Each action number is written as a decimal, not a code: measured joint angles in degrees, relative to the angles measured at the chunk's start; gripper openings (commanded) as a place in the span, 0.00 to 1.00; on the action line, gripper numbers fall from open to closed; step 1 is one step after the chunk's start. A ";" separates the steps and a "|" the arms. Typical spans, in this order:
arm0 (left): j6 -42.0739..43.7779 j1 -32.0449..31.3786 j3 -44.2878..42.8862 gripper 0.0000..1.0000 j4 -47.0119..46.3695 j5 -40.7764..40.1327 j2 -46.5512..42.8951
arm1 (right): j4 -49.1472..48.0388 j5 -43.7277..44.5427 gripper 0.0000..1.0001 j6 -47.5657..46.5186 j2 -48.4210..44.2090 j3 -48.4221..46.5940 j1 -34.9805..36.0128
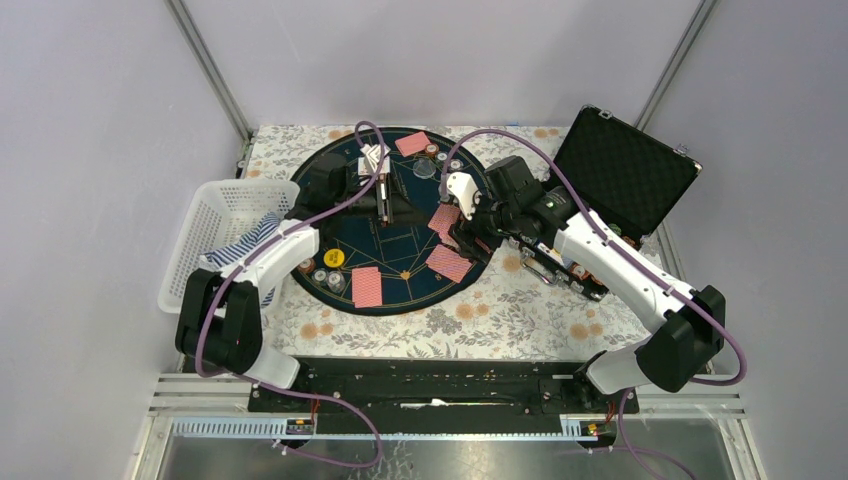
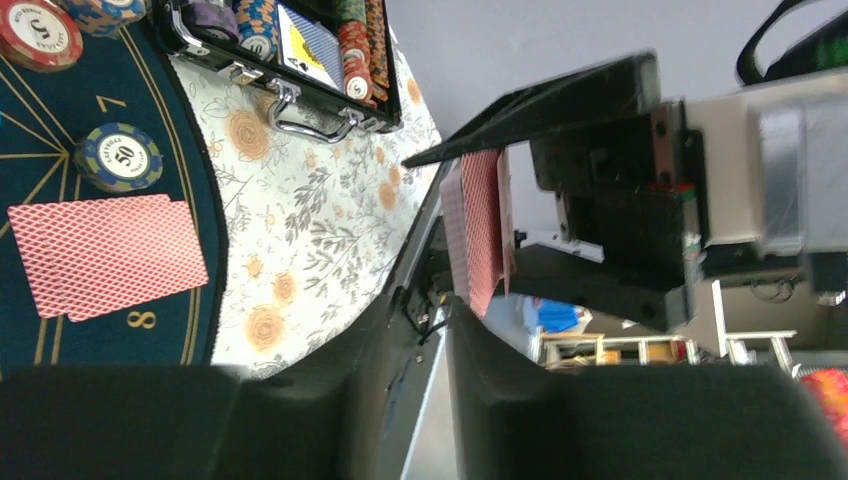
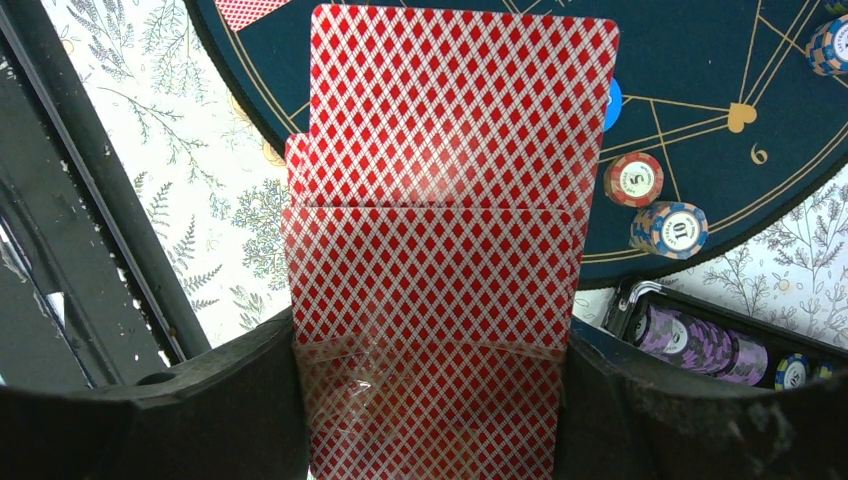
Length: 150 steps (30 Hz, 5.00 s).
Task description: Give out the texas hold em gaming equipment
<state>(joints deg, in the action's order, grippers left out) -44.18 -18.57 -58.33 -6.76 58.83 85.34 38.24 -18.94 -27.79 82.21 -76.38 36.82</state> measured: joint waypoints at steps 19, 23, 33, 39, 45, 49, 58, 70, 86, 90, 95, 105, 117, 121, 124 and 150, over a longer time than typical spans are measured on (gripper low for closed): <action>-13.09 -1.81 4.46 0.41 -15.98 1.40 0.46 | 0.00 -0.07 0.00 0.24 0.02 -0.61 0.00; -12.90 -2.60 4.39 0.34 -15.28 1.38 1.42 | 0.00 -0.07 0.00 0.33 0.02 -0.61 0.00; -11.21 -2.25 3.72 0.00 -13.05 1.42 1.27 | 0.11 0.02 0.00 0.66 0.20 -0.66 0.00; -11.23 2.29 3.74 0.00 -11.96 0.94 -1.03 | 0.04 0.04 0.00 0.66 0.24 -0.68 0.00; -6.01 11.52 3.69 0.00 -3.39 -4.11 -6.01 | 0.02 0.02 0.00 0.66 0.24 -0.68 0.00; 1.99 14.38 1.53 0.00 6.62 -10.08 -7.28 | 0.02 0.02 0.00 0.66 0.24 -0.68 0.00; 21.40 11.56 -7.82 0.00 27.17 -45.53 -4.81 | -0.59 0.04 0.00 0.85 0.15 -0.35 0.00; 31.54 -3.32 -16.59 0.00 31.19 -86.31 16.90 | -1.92 0.09 0.00 0.87 -0.22 1.38 -0.22; 30.05 -7.28 -34.84 0.00 33.94 -87.32 35.36 | -2.99 0.31 0.00 0.87 -2.21 4.04 -0.94; 28.48 -8.22 -38.14 0.00 35.23 -86.64 39.43 | -3.04 0.28 0.00 0.90 -2.62 4.22 -1.14; 26.27 -9.42 -43.04 0.04 37.86 -86.09 43.78 | -3.04 0.28 0.00 0.92 -3.23 4.83 -1.64; 22.47 -10.19 -49.24 0.36 40.96 -85.53 48.19 | -3.04 0.28 0.00 1.07 -3.26 4.98 -1.79; 22.67 -9.97 -48.83 0.70 40.94 -81.44 45.31 | -2.69 0.22 0.00 1.07 -3.17 4.11 -1.79; 24.44 -9.14 -42.45 0.77 39.15 -79.10 35.34 | -2.47 -0.20 0.00 1.03 -2.99 2.21 -1.81; 26.16 -6.84 -38.16 0.82 37.16 -74.01 25.64 | -2.25 -0.44 0.00 0.81 -2.40 0.94 -1.84; 0.52 -4.70 -0.42 0.68 0.63 5.64 1.31 | -0.72 -1.62 0.00 -1.51 1.20 -0.66 1.38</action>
<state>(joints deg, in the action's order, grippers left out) -43.66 -23.27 -58.74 -6.13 64.47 86.65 37.52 -20.56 -29.30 83.42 -77.03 38.20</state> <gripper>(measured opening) 0.709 0.720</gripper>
